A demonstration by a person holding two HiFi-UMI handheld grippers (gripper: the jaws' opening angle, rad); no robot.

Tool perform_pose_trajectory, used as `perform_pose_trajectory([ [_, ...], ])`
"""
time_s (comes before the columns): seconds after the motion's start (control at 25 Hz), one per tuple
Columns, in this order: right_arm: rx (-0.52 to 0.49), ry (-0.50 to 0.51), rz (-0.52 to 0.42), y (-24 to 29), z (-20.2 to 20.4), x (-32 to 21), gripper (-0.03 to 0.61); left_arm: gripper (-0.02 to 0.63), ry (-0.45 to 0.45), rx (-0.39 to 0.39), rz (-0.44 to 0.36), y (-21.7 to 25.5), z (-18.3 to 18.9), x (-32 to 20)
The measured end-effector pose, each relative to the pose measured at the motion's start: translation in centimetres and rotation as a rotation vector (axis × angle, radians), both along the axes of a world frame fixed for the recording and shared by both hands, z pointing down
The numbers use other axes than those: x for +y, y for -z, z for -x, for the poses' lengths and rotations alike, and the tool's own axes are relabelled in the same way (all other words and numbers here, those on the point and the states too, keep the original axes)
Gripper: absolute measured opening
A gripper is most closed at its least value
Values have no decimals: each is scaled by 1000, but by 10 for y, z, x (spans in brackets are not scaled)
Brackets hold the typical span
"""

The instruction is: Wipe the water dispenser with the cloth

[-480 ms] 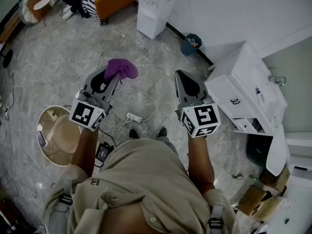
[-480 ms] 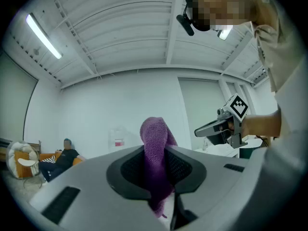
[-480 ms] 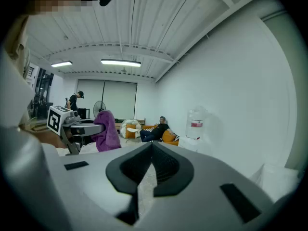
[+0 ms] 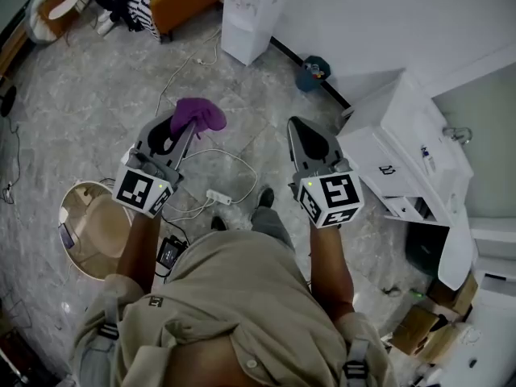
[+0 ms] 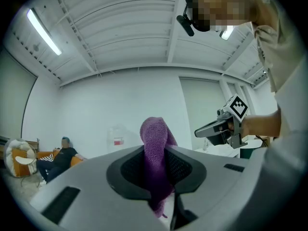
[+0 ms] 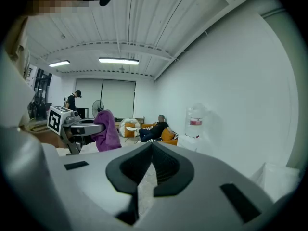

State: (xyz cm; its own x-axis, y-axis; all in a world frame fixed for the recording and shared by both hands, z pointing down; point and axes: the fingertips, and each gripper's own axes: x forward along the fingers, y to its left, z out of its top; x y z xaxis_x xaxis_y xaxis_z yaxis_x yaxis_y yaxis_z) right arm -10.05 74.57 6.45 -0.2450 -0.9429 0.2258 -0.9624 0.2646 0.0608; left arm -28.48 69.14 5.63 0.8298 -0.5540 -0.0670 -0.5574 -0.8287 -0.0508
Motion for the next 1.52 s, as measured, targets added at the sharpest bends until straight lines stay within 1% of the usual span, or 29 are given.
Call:
perform_pose_trajectory([
  [0.2,-60,29,-30,-8,-30,-39,28,89,43,-30,12,-10,-23,-29],
  [0.36,-83,68,-18,-21,-62,-83,28,88,108,-65,27,-14,-44,-61],
  [0.6,-118,129,24,-40,-121,-150,28,89,185,-99,40,-11,-101,-115],
  [0.72,-122,154,37,-48,-149,-177,28,89,206,-115,45,-13,-132,-136],
  [0.92,-147,190,39,-52,-183,-205,28,88,235,-141,40,-10,-171,-159],
  [1.08,-164,199,34,-51,-209,-222,28,89,248,-157,32,-2,-196,-171],
  [1.2,-186,202,37,-53,-218,-226,28,89,251,-177,27,1,-205,-174],
  [1.36,-202,206,52,-58,-222,-231,28,89,261,-195,40,1,-205,-183],
  [1.52,-202,166,55,-60,-239,-236,28,89,247,-198,56,-5,-210,-201],
])
